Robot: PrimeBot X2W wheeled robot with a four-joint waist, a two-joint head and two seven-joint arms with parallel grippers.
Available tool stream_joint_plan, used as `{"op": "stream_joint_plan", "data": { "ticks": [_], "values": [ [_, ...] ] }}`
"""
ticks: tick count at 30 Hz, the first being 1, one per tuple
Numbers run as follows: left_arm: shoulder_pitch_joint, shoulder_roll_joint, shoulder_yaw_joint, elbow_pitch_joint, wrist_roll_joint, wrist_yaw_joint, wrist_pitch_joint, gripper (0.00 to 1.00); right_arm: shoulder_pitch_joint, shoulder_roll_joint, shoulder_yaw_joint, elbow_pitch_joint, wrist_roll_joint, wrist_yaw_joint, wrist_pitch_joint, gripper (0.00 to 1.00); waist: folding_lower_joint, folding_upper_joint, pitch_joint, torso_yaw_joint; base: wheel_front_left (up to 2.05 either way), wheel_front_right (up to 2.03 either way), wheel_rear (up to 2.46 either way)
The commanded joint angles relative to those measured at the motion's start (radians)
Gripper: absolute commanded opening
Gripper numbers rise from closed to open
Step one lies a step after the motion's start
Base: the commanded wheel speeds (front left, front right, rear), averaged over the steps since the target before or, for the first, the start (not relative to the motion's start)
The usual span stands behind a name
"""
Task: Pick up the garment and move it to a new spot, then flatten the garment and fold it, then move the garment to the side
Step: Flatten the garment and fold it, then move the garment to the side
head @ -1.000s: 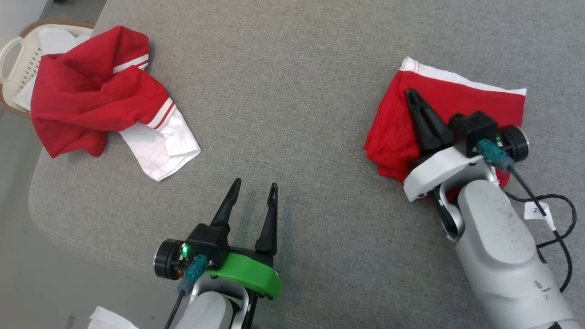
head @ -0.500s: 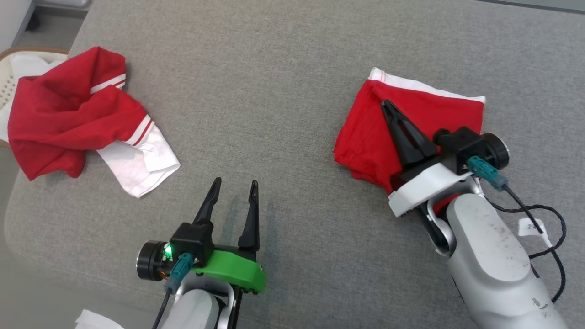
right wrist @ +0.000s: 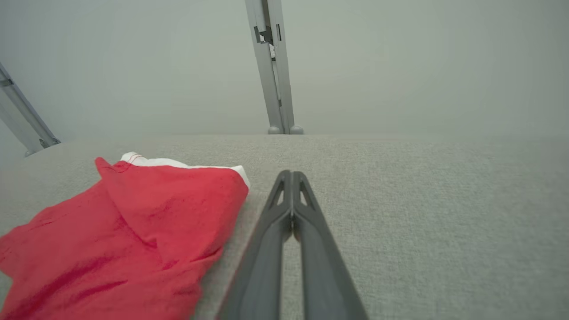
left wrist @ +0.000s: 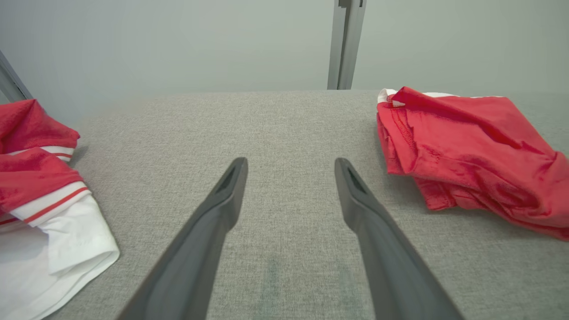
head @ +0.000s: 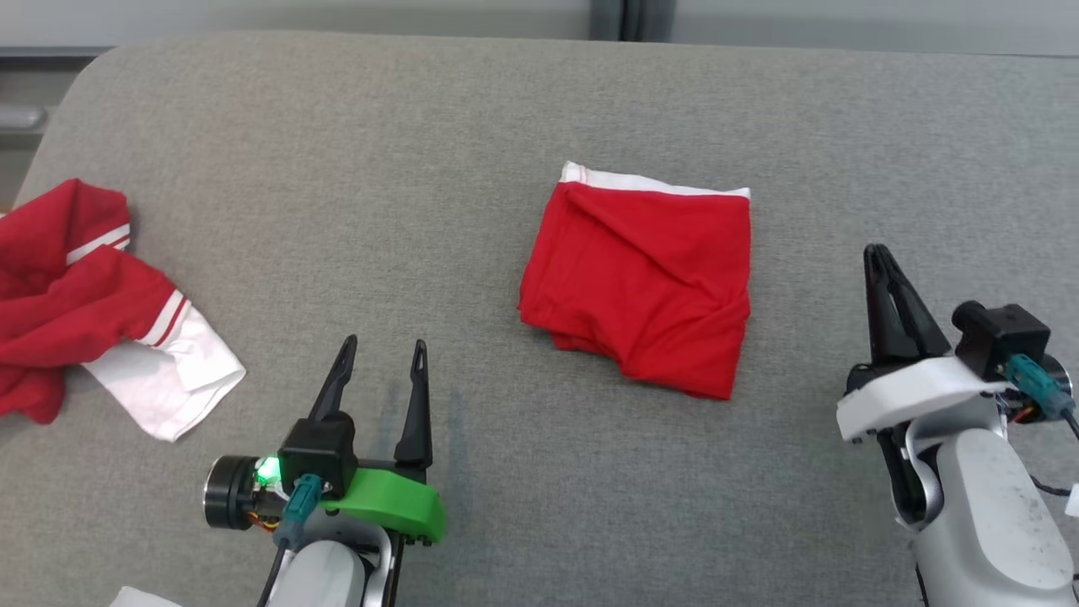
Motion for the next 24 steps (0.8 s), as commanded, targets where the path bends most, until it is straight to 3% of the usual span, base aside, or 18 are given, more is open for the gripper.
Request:
{"op": "stream_joint_plan", "data": {
  "ticks": [1,14,24],
  "values": [
    [0.019,0.005,0.01,0.002,0.011,-0.005,0.0,1.0,0.024,-0.003,-0.013,0.006,-0.003,-0.002,-0.002,1.0,0.0,0.0,-0.044,-0.057,0.0,0.0,0.0],
    [0.114,0.005,0.047,0.008,0.074,-0.006,0.0,1.0,0.147,-0.004,-0.031,0.072,0.012,-0.002,-0.002,1.0,0.0,0.0,-0.118,-0.119,0.0,0.0,0.0],
    [0.108,0.005,0.027,-0.01,0.067,0.0,0.0,1.0,0.123,-0.003,-0.004,0.097,0.026,-0.002,-0.002,1.0,0.0,0.0,-0.098,-0.105,0.0,0.0,0.0]
  ]
}}
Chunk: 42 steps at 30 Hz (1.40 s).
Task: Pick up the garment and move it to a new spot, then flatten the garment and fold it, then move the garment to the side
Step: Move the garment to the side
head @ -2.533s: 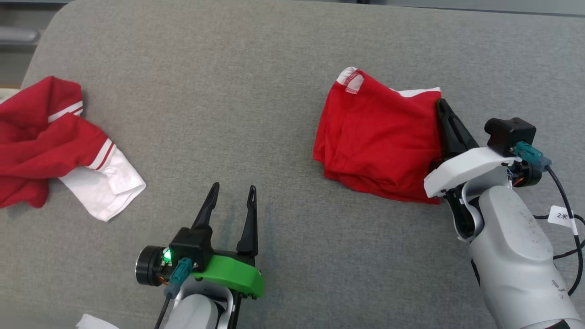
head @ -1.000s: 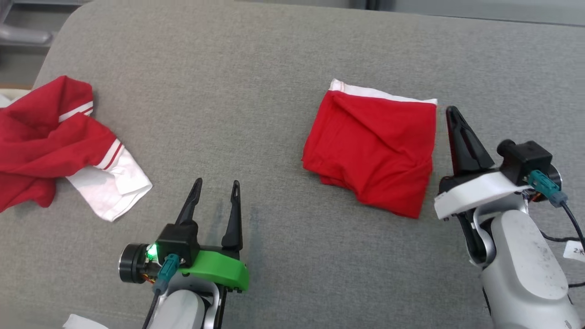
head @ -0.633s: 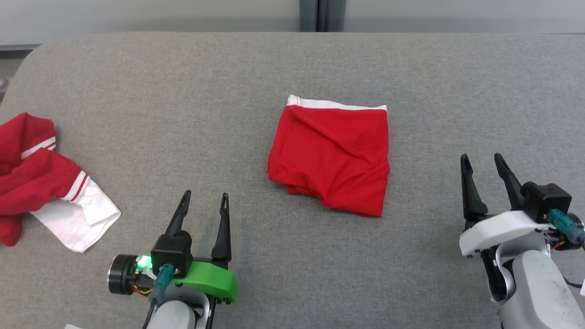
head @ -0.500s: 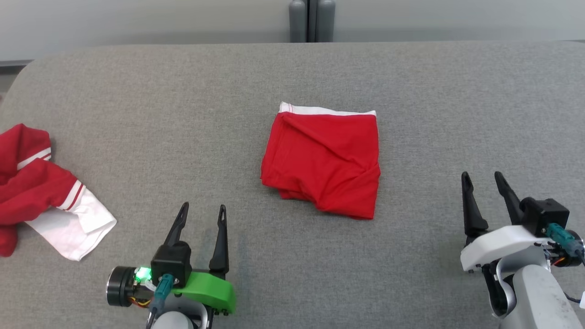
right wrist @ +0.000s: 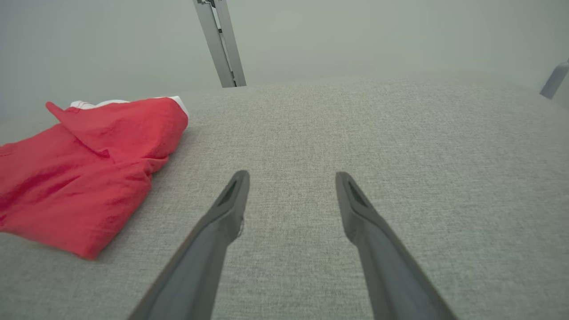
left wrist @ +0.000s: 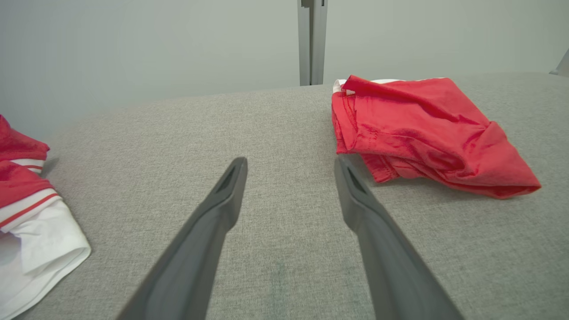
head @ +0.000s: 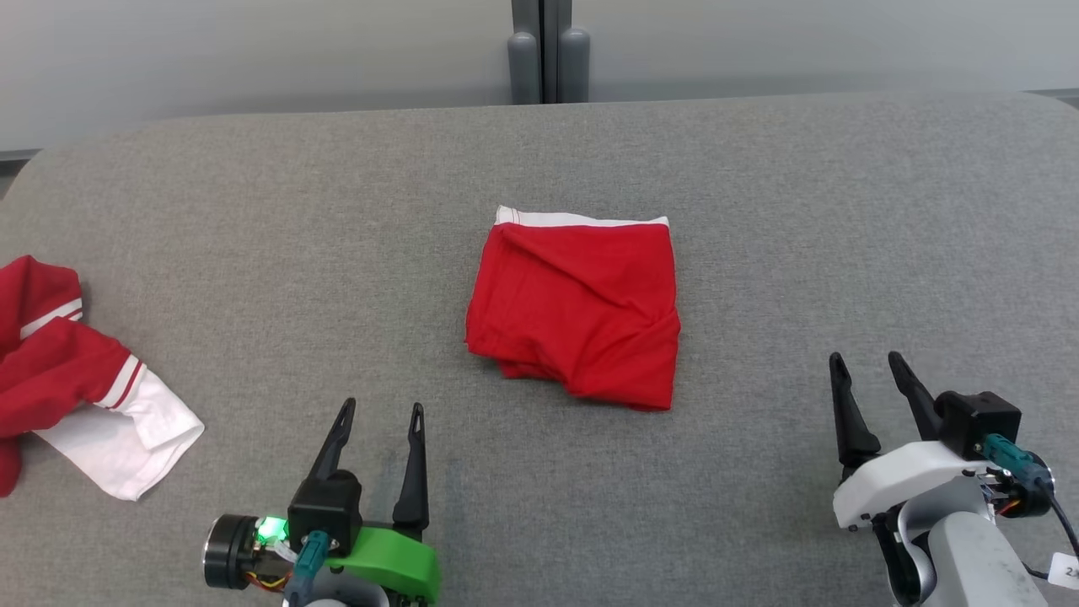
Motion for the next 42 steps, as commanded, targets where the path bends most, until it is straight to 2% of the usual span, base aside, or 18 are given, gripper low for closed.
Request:
{"op": "stream_joint_plan", "data": {
  "ticks": [1,10,20,21,23,26,30,42],
  "values": [
    [-0.017,0.005,-0.005,-0.005,-0.003,0.004,0.0,1.0,-0.019,-0.003,0.014,0.007,0.013,-0.002,-0.002,1.0,0.0,-0.0001,0.015,0.013,0.0,0.0,0.0],
    [-0.08,0.005,-0.062,-0.016,-0.04,0.008,0.0,1.0,-0.183,-0.004,0.168,0.114,0.061,-0.002,-0.002,1.0,0.0,-0.0001,0.106,0.092,0.0,0.0,0.0],
    [-0.113,0.005,-0.115,-0.028,-0.063,0.02,0.0,1.0,-0.353,-0.004,0.262,0.353,0.13,-0.002,-0.002,1.0,0.0,-0.0001,0.156,0.178,0.0,0.0,0.0],
    [-0.114,0.005,-0.116,-0.03,-0.064,0.023,0.0,1.0,-0.366,-0.004,0.266,0.374,0.13,-0.002,-0.002,0.49,0.0,-0.0001,0.157,0.18,0.0,0.0,0.0],
    [-0.116,0.005,-0.116,-0.036,-0.066,0.027,0.0,1.0,-0.375,-0.004,0.251,0.393,0.122,-0.002,-0.001,0.0,0.0,-0.0001,0.158,0.179,0.0,0.0,0.0],
    [-0.115,0.005,-0.114,-0.041,-0.056,0.021,0.0,1.0,-0.367,-0.005,0.22,0.379,0.112,-0.002,-0.001,0.0,0.0,-0.0001,0.153,0.158,0.0,0.0,0.0],
    [-0.11,0.005,-0.109,-0.043,-0.046,0.011,0.0,1.0,-0.334,-0.007,0.187,0.35,0.107,-0.002,-0.001,0.0,0.0,-0.0001,0.138,0.097,0.0,0.0,0.0],
    [-0.134,0.005,-0.144,-0.034,-0.019,-0.048,0.0,1.0,-0.26,-0.004,0.202,0.278,0.141,-0.002,-0.001,0.0,0.0,-0.0001,0.105,-0.226,0.0,0.0,0.0]
  ]
}}
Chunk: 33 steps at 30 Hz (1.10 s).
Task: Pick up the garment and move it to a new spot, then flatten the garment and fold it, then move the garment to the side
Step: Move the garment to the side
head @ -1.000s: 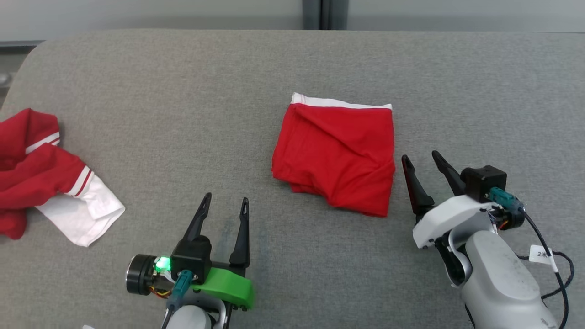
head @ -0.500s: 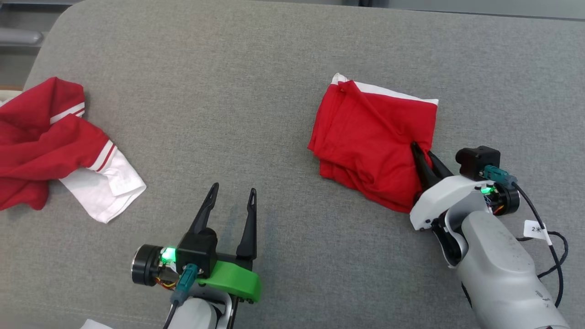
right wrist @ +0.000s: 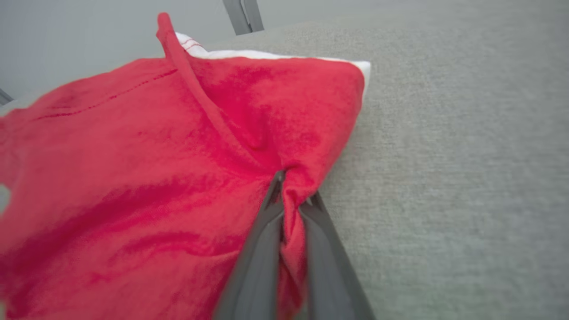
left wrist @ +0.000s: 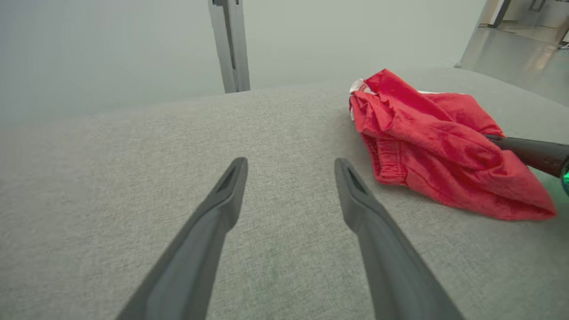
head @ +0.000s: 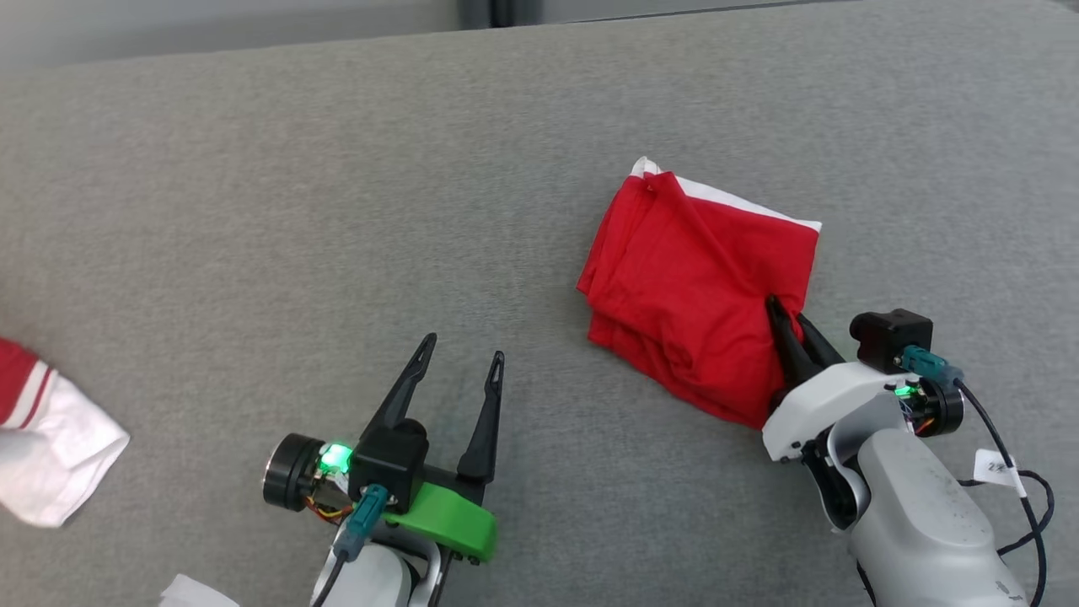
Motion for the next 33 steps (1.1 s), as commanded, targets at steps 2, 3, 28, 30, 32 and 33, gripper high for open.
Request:
{"op": "stream_joint_plan", "data": {
  "ticks": [2,3,28,30,32,33],
  "values": [
    [-0.019,0.006,-0.008,0.004,0.006,-0.009,0.0,1.0,0.023,-0.003,0.009,-0.011,0.013,-0.002,0.0,0.0,0.0,-0.0001,-0.034,-0.213,0.0,0.0,0.0],
    [-0.023,0.006,-0.015,0.005,0.008,-0.012,0.0,1.0,0.028,-0.004,0.012,-0.016,0.019,-0.002,0.0,0.0,0.0,-0.0001,-0.033,-0.238,0.0,0.0,0.0],
    [-0.113,0.006,-0.005,0.028,0.063,-0.046,0.0,1.0,-0.26,-0.165,0.08,0.111,-0.206,-0.002,-0.001,0.0,0.0,-0.0001,0.161,-0.262,0.0,0.0,0.0],
    [-0.124,0.006,-0.006,0.023,0.065,-0.047,0.0,1.0,-0.313,-0.219,0.092,0.161,-0.217,-0.002,0.006,0.0,0.0,-0.0001,0.183,-0.232,0.0,0.0,0.0],
    [-0.134,0.006,-0.008,0.018,0.066,-0.05,0.0,1.0,-0.366,-0.276,0.116,0.207,-0.23,-0.002,0.016,0.0,0.0,-0.0001,0.203,-0.203,0.0,0.0,0.0],
    [-0.139,0.006,-0.012,0.015,0.066,-0.051,0.0,1.0,-0.388,-0.302,0.122,0.225,-0.233,-0.002,0.019,0.0,0.0,-0.0001,0.212,-0.19,0.0,0.0,0.0]
  ]
}}
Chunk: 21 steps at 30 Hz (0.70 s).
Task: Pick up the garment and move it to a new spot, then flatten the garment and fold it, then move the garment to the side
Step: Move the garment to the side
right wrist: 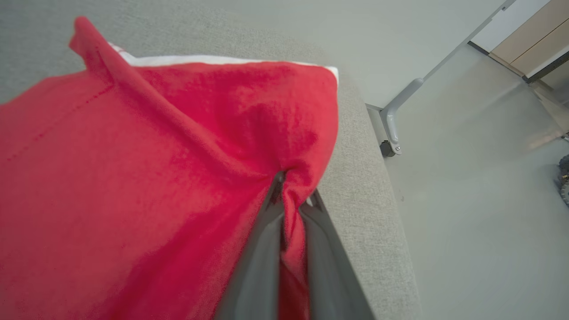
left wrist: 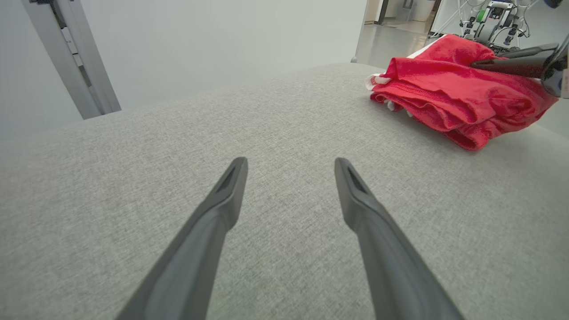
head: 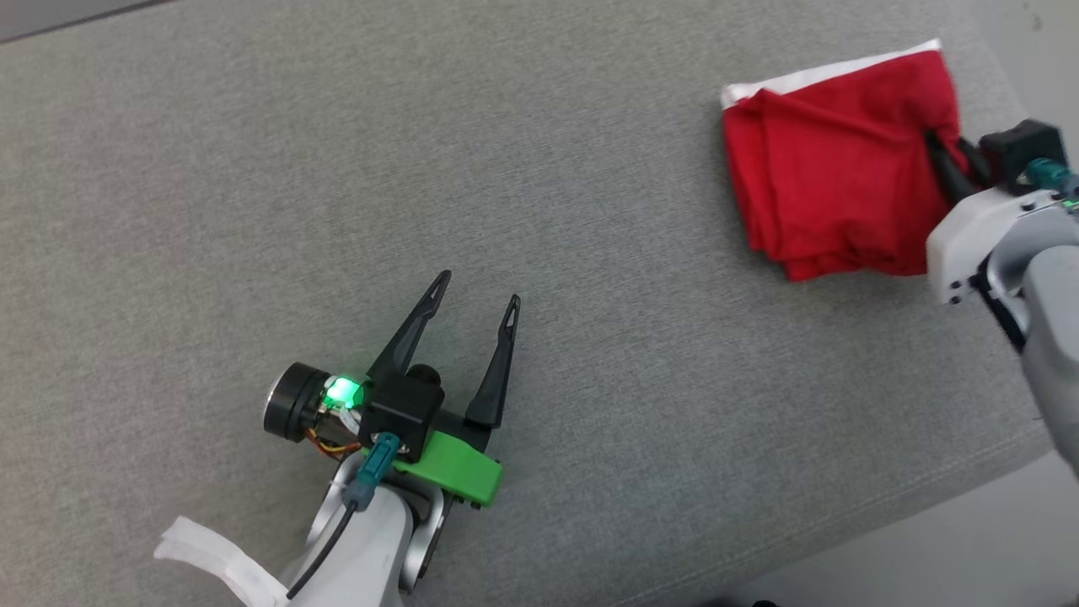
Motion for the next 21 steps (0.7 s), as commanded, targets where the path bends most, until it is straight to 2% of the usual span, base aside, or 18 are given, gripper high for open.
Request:
{"op": "stream_joint_plan", "data": {
  "ticks": [1,8,10,11,12,13,14,17,21],
  "values": [
    [-0.026,0.006,0.0,-0.005,0.002,-0.004,0.0,1.0,-0.039,-0.034,0.009,0.021,-0.008,-0.002,0.004,0.0,0.0,-0.0001,0.094,0.104,0.0,0.0,0.0],
    [-0.058,0.006,-0.013,-0.021,-0.004,0.005,0.0,1.0,-0.174,-0.189,-0.011,0.134,-0.037,-0.002,0.034,0.0,0.0,-0.0001,0.152,0.175,0.0,0.0,0.0],
    [-0.064,0.006,-0.012,-0.02,-0.006,0.01,0.0,1.0,-0.205,-0.217,-0.039,0.159,-0.047,-0.002,0.034,0.13,0.0,-0.0001,0.163,0.184,0.0,0.0,0.0],
    [-0.066,0.006,-0.011,-0.02,-0.006,0.012,0.0,1.0,-0.218,-0.228,-0.057,0.169,-0.051,-0.002,0.03,0.27,0.0,-0.0001,0.165,0.187,0.0,0.0,0.0],
    [-0.067,0.006,-0.01,-0.02,-0.006,0.011,0.0,1.0,-0.229,-0.236,-0.078,0.179,-0.063,-0.002,0.023,0.49,0.0,-0.0001,0.167,0.189,0.0,0.0,0.0],
    [-0.068,0.006,-0.009,-0.019,-0.005,0.011,0.0,1.0,-0.237,-0.242,-0.097,0.184,-0.075,-0.002,0.019,0.94,0.0,-0.0001,0.168,0.19,0.0,0.0,0.0],
    [-0.069,0.007,-0.006,-0.017,-0.004,0.011,0.0,1.0,-0.247,-0.251,-0.126,0.186,-0.091,-0.002,0.01,1.0,0.0,-0.0001,0.169,0.191,0.0,0.0,0.0],
    [-0.071,0.008,0.007,-0.012,-0.004,0.017,0.0,1.0,-0.256,-0.244,-0.214,0.168,-0.142,-0.002,-0.007,1.0,0.0,-0.0001,0.162,0.189,0.0,0.0,0.0],
    [-0.067,0.008,0.028,-0.014,-0.015,0.029,0.001,1.0,-0.222,-0.184,-0.348,0.086,-0.21,-0.002,-0.019,1.0,0.0,-0.0001,0.137,0.183,0.0,0.0,0.0]
  ]
}}
